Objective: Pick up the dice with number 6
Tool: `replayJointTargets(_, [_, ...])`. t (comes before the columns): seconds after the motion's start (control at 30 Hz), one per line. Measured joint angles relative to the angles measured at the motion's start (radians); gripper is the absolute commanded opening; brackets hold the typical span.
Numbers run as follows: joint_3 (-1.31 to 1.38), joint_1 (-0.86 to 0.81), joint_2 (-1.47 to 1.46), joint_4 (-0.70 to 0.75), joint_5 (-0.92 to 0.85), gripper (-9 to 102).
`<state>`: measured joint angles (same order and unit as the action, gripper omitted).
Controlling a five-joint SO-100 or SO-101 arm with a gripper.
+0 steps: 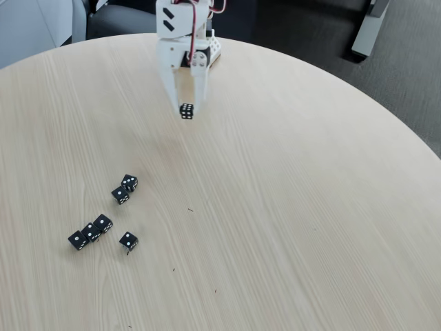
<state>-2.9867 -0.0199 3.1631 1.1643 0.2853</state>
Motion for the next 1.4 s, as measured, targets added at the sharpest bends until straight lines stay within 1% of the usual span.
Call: replayJointTargets(1.4, [0.000,0.011,0.000,0.000,-0.006,2])
